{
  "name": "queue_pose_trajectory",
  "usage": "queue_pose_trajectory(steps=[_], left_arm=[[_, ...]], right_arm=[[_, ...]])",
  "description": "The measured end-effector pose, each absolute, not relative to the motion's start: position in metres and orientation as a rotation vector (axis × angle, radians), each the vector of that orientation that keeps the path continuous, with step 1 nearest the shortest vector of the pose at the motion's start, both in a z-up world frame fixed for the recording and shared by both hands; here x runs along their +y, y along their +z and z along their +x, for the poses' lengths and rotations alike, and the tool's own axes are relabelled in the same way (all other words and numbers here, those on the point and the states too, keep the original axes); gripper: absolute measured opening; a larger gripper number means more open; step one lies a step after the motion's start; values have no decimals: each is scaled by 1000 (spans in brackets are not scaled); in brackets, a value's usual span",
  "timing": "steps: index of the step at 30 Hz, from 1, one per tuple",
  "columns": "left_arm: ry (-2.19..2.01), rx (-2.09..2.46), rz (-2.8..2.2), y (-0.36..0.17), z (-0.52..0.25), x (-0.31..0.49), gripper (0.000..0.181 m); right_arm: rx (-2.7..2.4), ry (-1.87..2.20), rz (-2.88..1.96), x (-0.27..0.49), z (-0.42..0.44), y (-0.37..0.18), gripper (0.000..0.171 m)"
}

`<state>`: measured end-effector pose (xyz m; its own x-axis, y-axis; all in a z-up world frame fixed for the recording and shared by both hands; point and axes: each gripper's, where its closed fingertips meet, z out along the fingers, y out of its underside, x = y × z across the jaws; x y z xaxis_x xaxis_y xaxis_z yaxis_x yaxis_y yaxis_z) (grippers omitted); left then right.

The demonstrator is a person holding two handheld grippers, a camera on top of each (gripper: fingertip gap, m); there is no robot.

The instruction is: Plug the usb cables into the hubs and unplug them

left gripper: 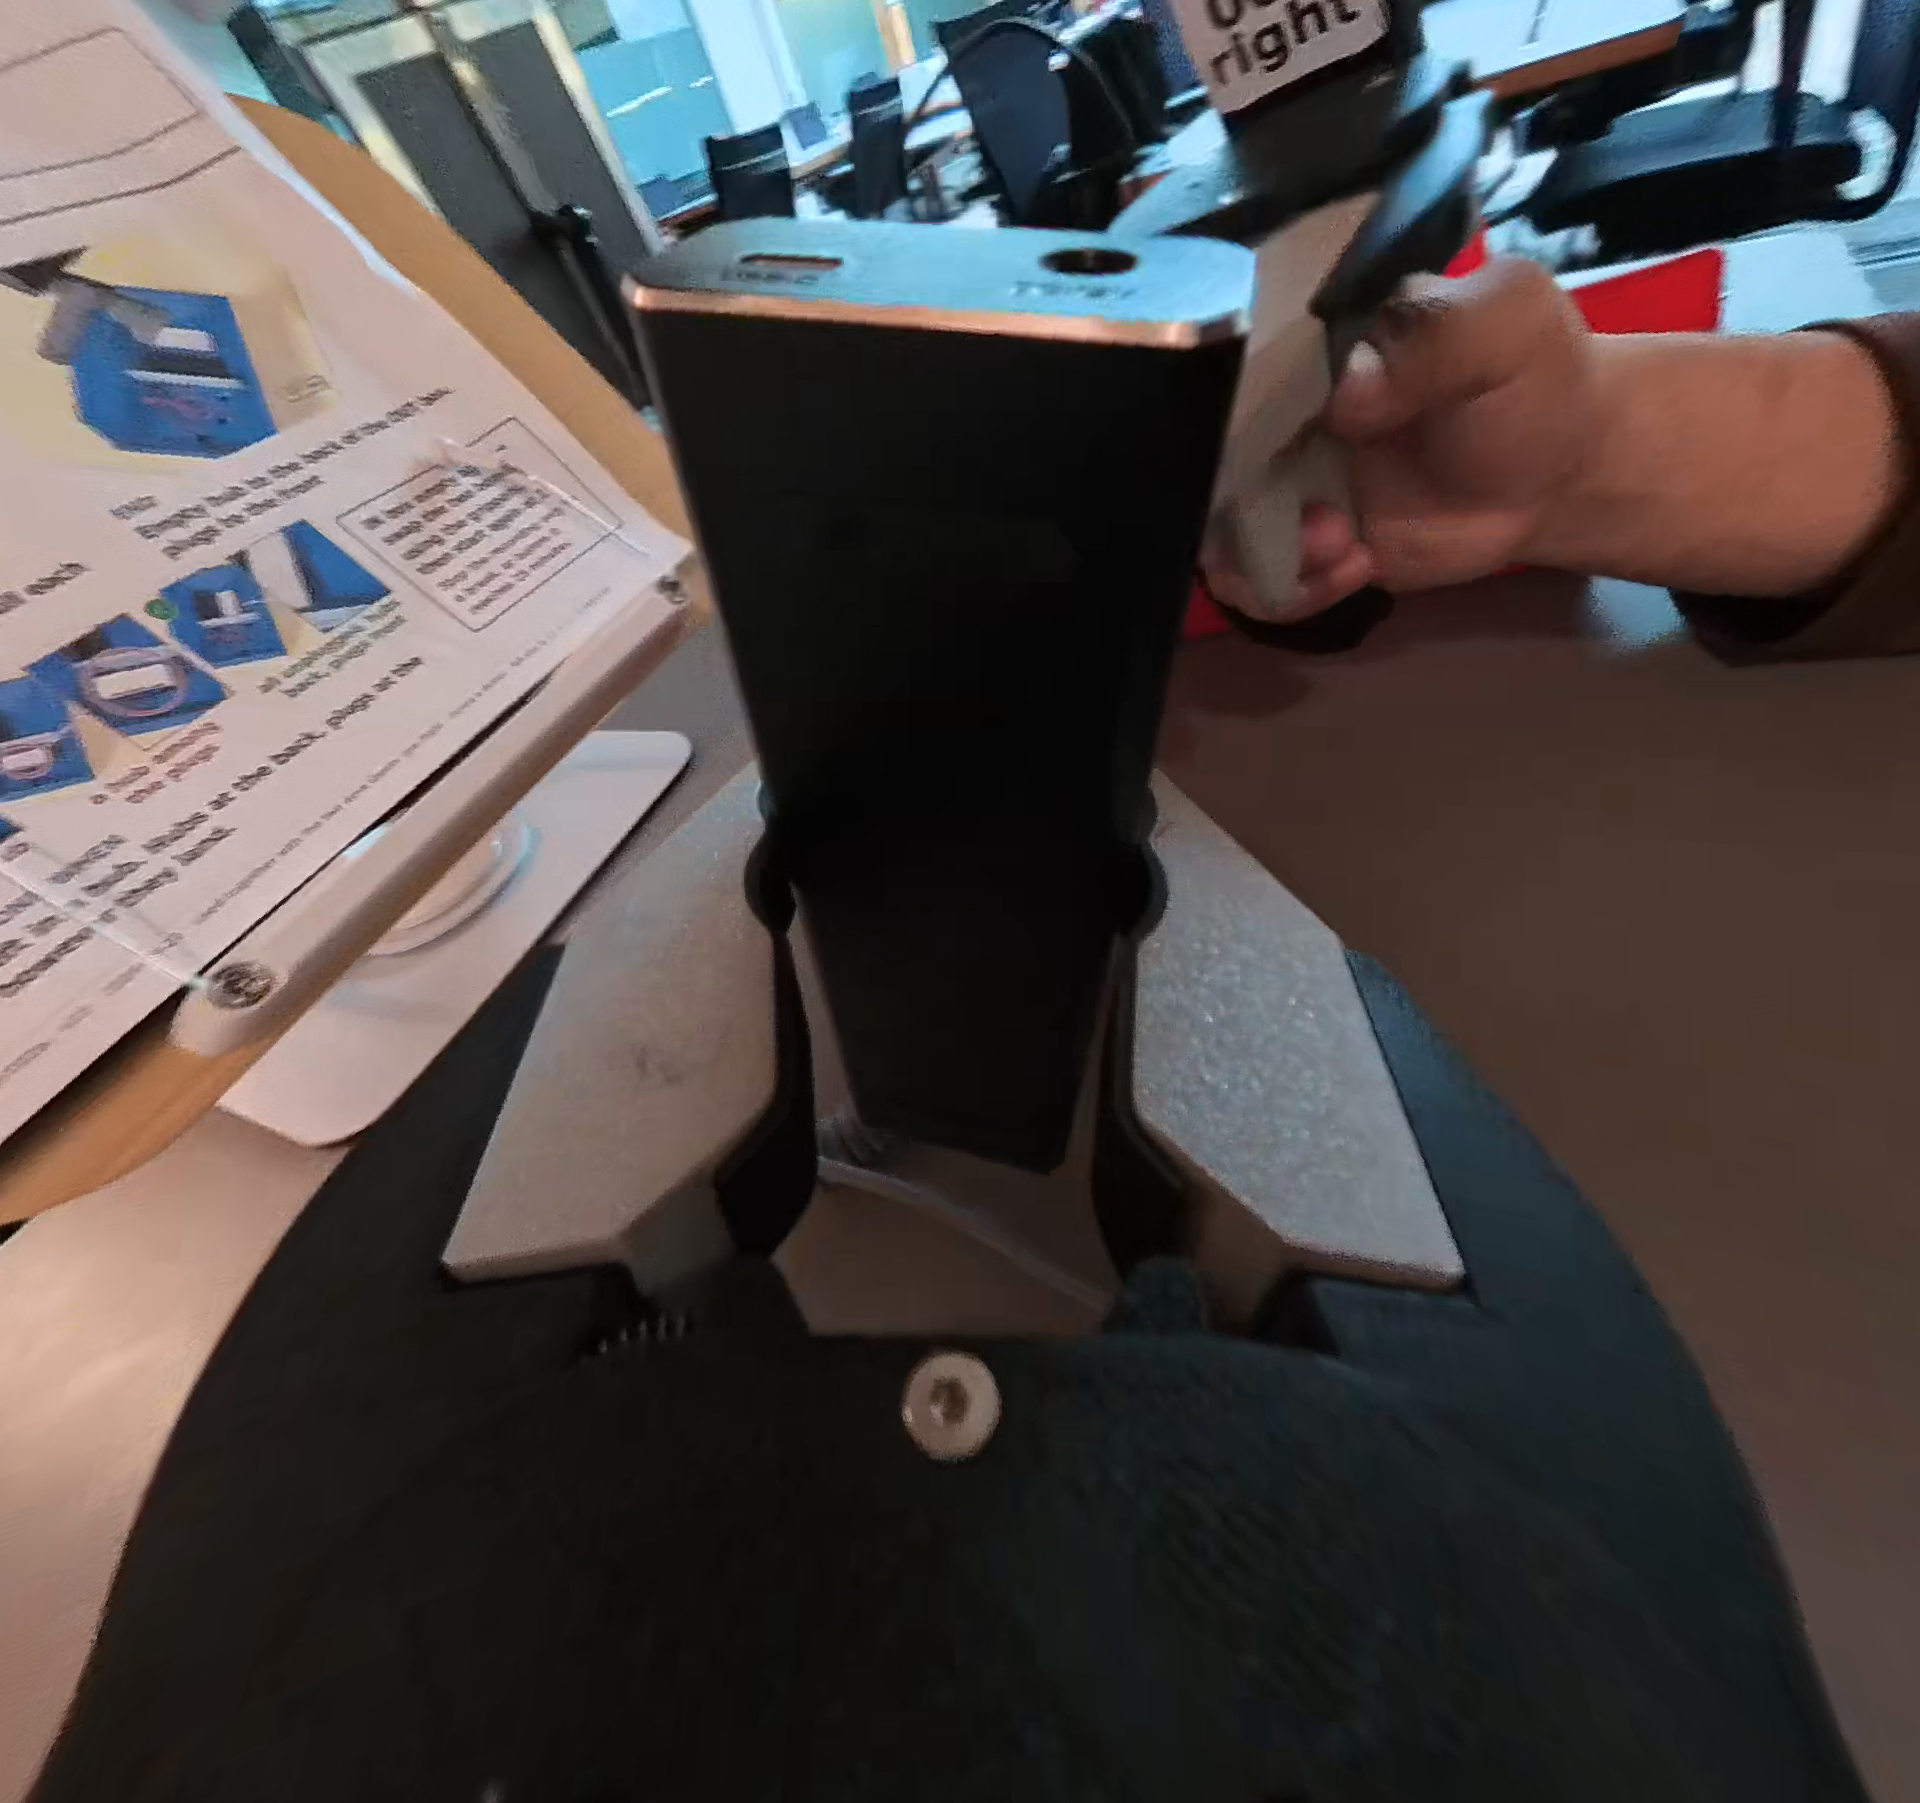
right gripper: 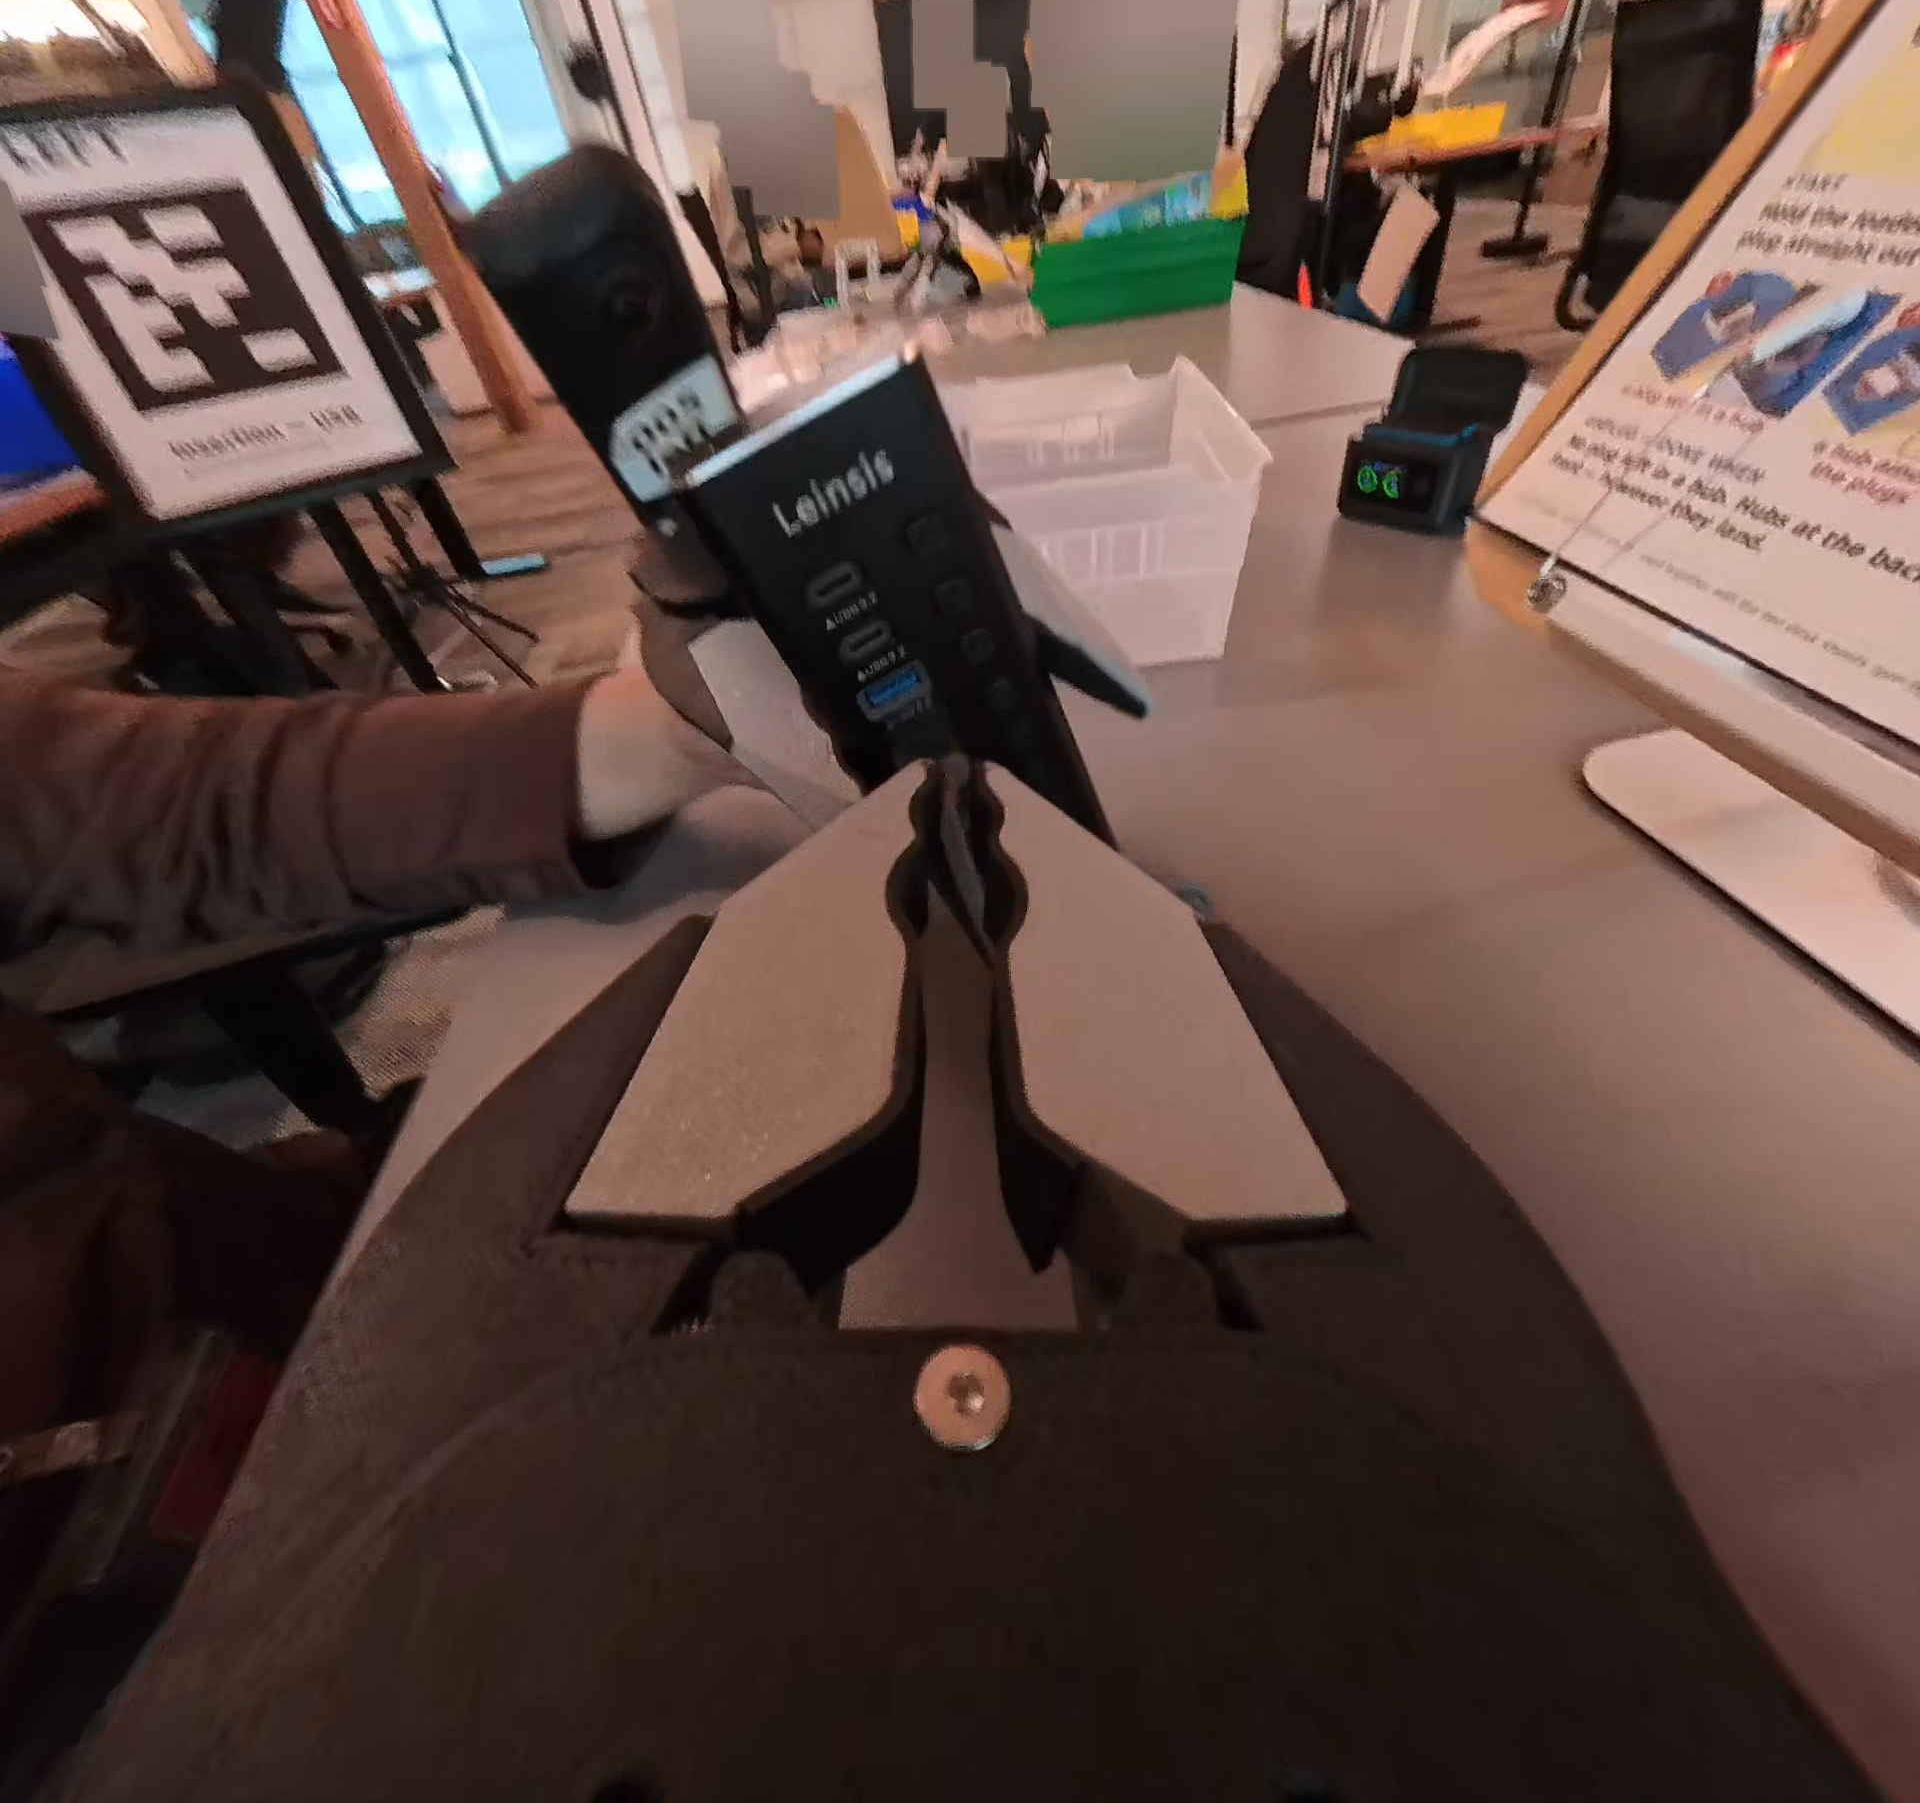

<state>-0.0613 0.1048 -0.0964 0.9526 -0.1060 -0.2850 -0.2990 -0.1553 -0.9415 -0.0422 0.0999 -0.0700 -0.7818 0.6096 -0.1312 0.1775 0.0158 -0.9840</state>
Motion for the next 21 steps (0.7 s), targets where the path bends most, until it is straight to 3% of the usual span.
queue_pose_trajectory(steps=[6,9,14,21], left_arm=[[219,527,-1785,-112,-38,103,62],[262,544,-1780,-109,-37,100,62],[385,579,-1792,-111,-43,90,62],[513,652,-1744,-108,-33,92,62]], right_arm=[[-2036,2098,-885,96,-28,-62,8],[-2154,2009,-949,90,-29,-81,17],[-2285,1832,-942,77,-28,-103,19],[-2374,1893,-888,61,-19,-108,17]])
